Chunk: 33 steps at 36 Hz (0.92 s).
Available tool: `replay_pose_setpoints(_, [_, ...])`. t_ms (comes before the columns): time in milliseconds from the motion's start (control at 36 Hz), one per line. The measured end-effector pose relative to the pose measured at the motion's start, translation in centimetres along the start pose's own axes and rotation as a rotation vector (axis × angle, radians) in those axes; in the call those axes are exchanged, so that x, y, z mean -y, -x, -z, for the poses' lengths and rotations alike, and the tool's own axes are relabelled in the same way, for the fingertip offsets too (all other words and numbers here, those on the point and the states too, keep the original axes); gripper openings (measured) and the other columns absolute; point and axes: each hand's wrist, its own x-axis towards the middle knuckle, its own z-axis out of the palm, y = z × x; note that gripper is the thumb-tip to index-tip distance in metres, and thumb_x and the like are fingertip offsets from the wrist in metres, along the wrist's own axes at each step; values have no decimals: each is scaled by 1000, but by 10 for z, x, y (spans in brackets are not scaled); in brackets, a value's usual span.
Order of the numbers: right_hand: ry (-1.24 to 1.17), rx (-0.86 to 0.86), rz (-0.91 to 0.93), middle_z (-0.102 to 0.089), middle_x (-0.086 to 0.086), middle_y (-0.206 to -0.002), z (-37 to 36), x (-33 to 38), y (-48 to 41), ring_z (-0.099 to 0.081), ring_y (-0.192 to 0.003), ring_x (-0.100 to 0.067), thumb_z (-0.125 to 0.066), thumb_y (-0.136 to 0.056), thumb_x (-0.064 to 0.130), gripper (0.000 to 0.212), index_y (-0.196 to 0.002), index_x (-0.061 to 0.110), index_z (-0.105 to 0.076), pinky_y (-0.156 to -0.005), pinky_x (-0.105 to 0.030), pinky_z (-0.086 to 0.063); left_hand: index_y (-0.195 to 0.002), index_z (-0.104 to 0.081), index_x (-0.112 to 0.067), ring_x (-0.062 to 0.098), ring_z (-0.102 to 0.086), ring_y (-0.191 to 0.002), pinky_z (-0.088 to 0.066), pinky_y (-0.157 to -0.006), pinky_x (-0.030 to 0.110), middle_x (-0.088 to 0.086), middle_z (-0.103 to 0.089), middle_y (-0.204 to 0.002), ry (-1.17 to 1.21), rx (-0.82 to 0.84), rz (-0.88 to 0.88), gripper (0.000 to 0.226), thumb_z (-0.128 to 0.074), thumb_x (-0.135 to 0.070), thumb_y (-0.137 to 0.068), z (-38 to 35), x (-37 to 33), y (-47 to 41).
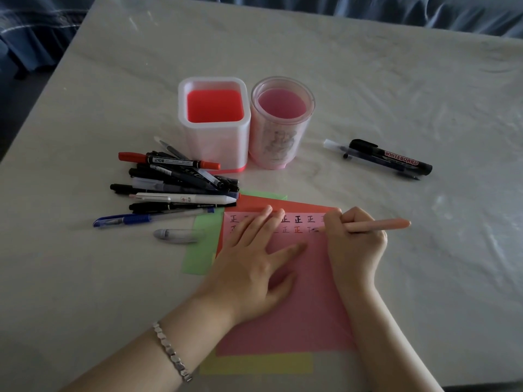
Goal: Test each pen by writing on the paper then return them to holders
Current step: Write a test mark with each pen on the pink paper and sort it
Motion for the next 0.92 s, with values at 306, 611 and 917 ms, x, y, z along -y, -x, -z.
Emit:
replay_pose_setpoints(306, [22,22,-19,-25,5,-40,-1,1,0,-25,-44,-9,-54,-69,16,36,-44,12,-28,-44,-16,-22,-123,-58,-37,28,-27,-138,-18,-110,40,14,-39,-145,-1,5,-1,42,-43,-47,-84,0,1,0])
replay_pose_setpoints(611, [35,38,0,-28,3,-41,-1,1,1,-25,-44,-10,-53,-69,17,34,-45,8,-30,-44,-16,-22,-121,-60,-36,29,-29,-136,-19,-109,40,15,-41,-144,-3,-13,-8,43,-44,-46,-83,-1,0,0])
replay_pose_setpoints(917, [-59,-68,-73,-27,-5,-46,2,5,1,-25,-48,-9,-51,-70,14,34,-50,-3,-30,-45,-16,-23,-121,-59,-36,29,-29,-136,-18,-110,40,15,-40,-144,-26,-31,-26,42,-44,-46,-83,-3,2,0])
